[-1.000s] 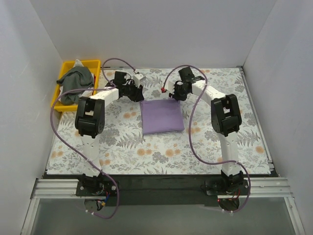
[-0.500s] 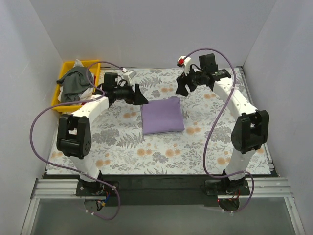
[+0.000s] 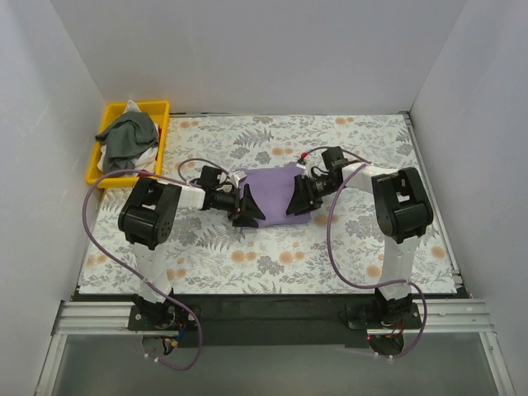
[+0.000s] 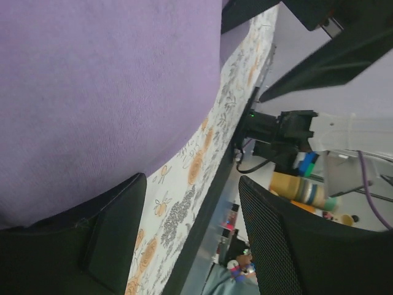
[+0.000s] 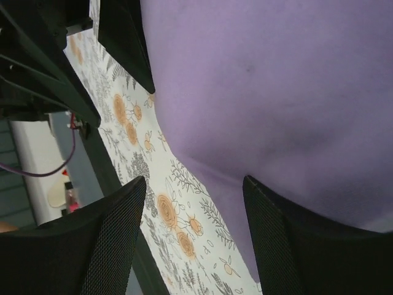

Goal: Fold and stack the t-shirts
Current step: Fold the tshirt, then neatly place the folded tshirt to the corner

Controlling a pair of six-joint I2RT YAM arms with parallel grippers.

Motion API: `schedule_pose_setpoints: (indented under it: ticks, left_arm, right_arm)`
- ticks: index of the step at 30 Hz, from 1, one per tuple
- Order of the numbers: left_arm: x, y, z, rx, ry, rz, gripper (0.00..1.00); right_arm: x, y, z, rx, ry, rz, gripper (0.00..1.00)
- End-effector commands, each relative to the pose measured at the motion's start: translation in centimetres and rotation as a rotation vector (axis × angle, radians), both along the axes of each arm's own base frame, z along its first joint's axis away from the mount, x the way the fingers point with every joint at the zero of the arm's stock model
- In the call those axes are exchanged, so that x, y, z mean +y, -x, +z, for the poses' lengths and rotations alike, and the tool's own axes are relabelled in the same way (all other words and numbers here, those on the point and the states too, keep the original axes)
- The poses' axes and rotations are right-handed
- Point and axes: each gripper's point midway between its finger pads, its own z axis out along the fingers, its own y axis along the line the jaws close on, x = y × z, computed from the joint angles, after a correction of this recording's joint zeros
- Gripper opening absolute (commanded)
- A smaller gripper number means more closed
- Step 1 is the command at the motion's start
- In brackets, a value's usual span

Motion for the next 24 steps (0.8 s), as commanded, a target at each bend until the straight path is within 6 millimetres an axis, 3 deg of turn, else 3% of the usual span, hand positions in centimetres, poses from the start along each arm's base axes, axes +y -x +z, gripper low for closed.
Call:
schedule_pose_setpoints:
  ticks: [1,3,6,7,8,10,11,13,15,16,18,19,20,22,24]
  left_arm:
    - [0.7,-1.9,0.9,-0.020,0.017,0.046,0.62]
    - [1.5,-2.3,1.7,-0.047,0.009,0.052,0.62]
    - [2.4,-2.8,4.8,-0.182,0.003,0.040,0.62]
    - [2.5,-2.8,5.8,-0.240,-0.004,0.033,0.62]
    - [2.8,-2.8,8.5,-0.343,-0.002,0.041,0.62]
    - [3.9,-3.6,9.9,-0.461,-0.076,0.099,0.64]
    - [4.6,-3.8,11.9,-0.534,-0.091,0.130,0.65]
    - [6.1,-4.2,13.3,-0.599,-0.175,0.191,0.66]
    - [7.5,-4.6,14.2,-0.632,-0.243,0.234,0.67]
    - [8.7,-5.3,14.4,-0.672,-0.313,0.274,0.68]
    - [9.8,-5.3,15.9,-0.732,-0.362,0.304,0.72]
    - [10.2,-5.3,16.4,-0.755,-0.380,0.313,0.73]
    - [11.0,-5.4,17.2,-0.797,-0.405,0.324,0.73]
    - [11.8,-5.5,18.2,-0.820,-0.428,0.343,0.73]
    - [13.0,-5.9,18.6,-0.838,-0.469,0.365,0.73]
  right_arm:
    - [-2.4,-2.6,-1.7,-0.001,0.028,-0.115,0.71]
    - [-3.6,-2.4,-1.8,0.008,0.041,-0.141,0.71]
    - [-3.8,-2.2,1.1,-0.056,0.028,-0.132,0.72]
    - [-4.0,-2.8,2.9,-0.126,0.036,-0.142,0.72]
    - [-4.1,-3.6,4.4,-0.171,0.048,-0.147,0.73]
    - [-4.8,-5.1,7.3,-0.288,0.085,-0.184,0.74]
    - [-5.0,-5.5,8.2,-0.324,0.103,-0.198,0.74]
    - [-5.9,-6.9,10.1,-0.441,0.179,-0.241,0.74]
    - [-5.8,-6.9,10.7,-0.526,0.263,-0.250,0.76]
    - [-6.8,-7.5,10.4,-0.586,0.363,-0.272,0.76]
    - [-5.4,-6.7,10.3,-0.653,0.435,-0.231,0.83]
    - [-5.8,-7.3,10.2,-0.706,0.512,-0.241,0.86]
    - [-4.1,-6.6,10.2,-0.740,0.530,-0.201,0.87]
    - [-3.3,-7.4,10.2,-0.784,0.617,-0.212,0.89]
    - [-1.2,-6.8,9.7,-0.790,0.630,-0.159,0.93]
